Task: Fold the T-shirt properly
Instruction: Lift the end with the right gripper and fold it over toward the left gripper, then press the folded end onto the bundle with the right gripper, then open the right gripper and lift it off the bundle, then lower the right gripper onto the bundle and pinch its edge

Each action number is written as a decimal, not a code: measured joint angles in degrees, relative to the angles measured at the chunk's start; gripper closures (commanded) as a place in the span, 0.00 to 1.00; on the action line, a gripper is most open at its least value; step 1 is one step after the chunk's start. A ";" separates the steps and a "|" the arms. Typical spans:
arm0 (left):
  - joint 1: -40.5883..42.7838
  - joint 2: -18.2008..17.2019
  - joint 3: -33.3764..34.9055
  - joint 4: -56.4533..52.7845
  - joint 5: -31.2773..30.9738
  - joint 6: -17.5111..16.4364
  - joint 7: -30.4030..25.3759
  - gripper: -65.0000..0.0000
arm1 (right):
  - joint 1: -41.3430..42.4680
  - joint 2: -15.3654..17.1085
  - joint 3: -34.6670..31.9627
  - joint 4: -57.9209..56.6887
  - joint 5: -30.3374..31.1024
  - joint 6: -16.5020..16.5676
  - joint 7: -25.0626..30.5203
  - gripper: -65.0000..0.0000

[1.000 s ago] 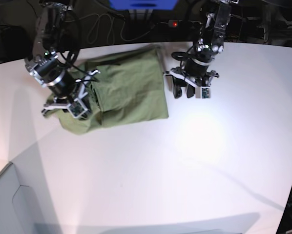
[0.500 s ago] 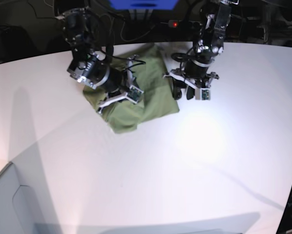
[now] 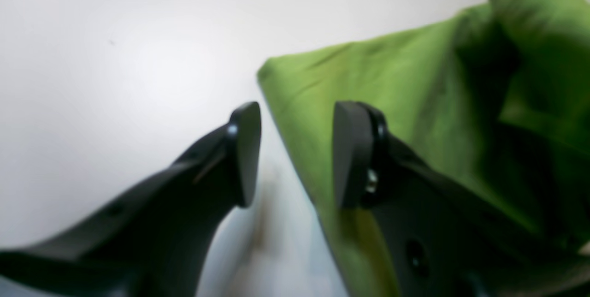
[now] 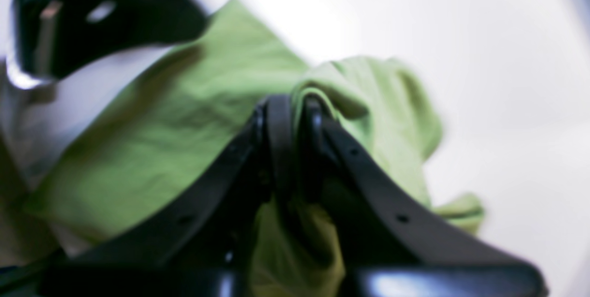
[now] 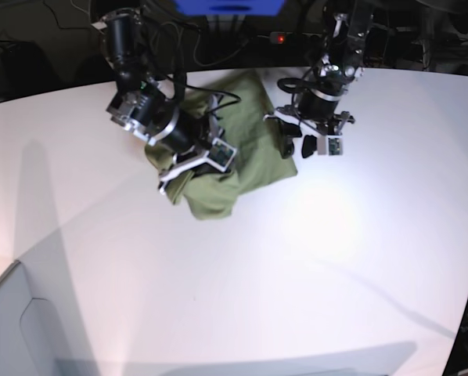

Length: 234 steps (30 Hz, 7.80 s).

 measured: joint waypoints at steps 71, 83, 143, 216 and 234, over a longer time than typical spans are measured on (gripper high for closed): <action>-1.92 0.48 -1.14 -8.09 0.00 -0.44 -1.84 1.00 | 2.14 -0.81 -8.07 -13.84 -0.02 0.00 3.28 0.42; -2.05 0.28 -1.18 -8.09 0.00 -0.42 -1.77 1.00 | 0.55 0.55 -0.98 1.33 0.68 0.02 3.69 0.29; 7.52 0.59 -18.56 10.47 -0.04 -0.02 0.11 0.87 | -13.68 6.82 -6.29 5.31 0.04 0.04 2.95 0.50; 12.20 2.69 -22.97 10.47 0.00 0.00 -0.07 0.69 | 2.75 -2.27 9.53 -14.91 0.24 0.07 3.58 1.00; 12.74 2.84 -22.97 11.02 0.02 0.00 -0.09 0.69 | 0.74 -8.79 -3.37 -10.14 0.24 0.09 3.61 1.00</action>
